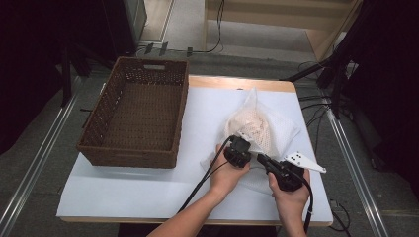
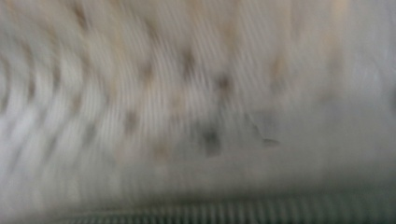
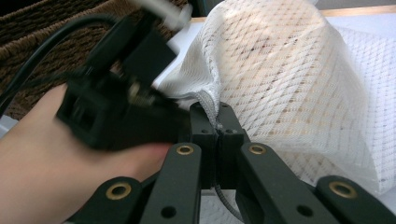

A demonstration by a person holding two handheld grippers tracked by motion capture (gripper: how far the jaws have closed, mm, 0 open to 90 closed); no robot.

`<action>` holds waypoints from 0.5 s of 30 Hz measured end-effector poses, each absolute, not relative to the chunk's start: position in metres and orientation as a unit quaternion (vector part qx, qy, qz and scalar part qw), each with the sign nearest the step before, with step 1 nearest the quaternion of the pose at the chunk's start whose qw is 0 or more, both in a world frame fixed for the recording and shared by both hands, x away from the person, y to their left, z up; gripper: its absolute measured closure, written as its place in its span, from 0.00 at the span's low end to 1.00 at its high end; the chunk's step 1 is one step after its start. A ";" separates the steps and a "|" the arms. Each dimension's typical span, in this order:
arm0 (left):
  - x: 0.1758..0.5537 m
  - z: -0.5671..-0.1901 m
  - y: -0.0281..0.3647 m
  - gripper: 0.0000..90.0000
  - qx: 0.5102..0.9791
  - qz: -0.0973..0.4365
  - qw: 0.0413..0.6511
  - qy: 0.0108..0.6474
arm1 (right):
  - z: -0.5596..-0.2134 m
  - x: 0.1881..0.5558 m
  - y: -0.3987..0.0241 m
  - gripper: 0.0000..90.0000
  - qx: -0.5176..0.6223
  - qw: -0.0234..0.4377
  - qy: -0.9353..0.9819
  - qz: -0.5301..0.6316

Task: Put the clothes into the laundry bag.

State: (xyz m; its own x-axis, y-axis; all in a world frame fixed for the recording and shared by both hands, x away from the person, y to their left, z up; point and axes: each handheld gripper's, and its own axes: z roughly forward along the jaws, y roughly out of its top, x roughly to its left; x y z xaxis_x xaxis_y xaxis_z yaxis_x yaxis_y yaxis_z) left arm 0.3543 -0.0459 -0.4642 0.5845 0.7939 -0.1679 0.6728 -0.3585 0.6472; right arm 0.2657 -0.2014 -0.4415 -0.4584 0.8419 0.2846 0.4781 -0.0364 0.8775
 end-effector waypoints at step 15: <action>0.310 -0.446 0.022 0.64 0.793 0.087 0.434 0.418 | -0.461 0.270 -0.200 1.00 0.501 0.186 0.689 0.490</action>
